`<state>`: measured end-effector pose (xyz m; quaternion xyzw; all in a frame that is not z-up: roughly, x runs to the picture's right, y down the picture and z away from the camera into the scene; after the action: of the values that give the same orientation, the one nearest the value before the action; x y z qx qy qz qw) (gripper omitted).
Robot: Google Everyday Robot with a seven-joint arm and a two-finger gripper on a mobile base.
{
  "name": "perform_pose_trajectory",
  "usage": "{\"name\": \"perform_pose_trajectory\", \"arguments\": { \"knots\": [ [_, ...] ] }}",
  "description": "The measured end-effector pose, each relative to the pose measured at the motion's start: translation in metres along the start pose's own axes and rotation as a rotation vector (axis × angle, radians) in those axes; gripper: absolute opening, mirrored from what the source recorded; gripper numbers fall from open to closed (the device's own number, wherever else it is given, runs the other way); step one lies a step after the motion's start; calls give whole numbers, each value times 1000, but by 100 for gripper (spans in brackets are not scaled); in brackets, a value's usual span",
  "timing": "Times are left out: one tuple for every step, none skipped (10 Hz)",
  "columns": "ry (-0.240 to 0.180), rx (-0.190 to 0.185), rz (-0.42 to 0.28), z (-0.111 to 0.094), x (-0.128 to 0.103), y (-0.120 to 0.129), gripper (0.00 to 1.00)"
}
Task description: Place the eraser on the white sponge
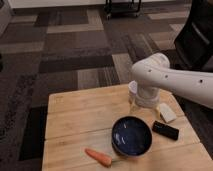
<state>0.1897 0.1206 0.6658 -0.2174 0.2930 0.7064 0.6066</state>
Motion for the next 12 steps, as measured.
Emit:
{"name": "perform_pose_trajectory", "arguments": {
  "knots": [
    [17, -14, -57, 8, 3, -9, 65],
    [22, -35, -175, 20, 2, -27, 65],
    [13, -33, -226, 21, 0, -37, 65],
    [-17, -29, -310, 18, -7, -52, 65],
    [-60, -24, -447, 12, -10, -63, 65],
    [-81, -38, -575, 6, -7, -60, 65],
    [-84, -92, -751, 0, 6, -48, 65],
    [-66, -139, -890, -3, 20, -42, 65],
    [-61, -156, -937, -4, 25, -38, 65],
    [-55, -193, -1038, -7, 34, -31, 65],
    [-55, -213, -1087, -8, 39, -29, 65],
    [-55, -218, -1102, -9, 39, -27, 65]
  ]
}}
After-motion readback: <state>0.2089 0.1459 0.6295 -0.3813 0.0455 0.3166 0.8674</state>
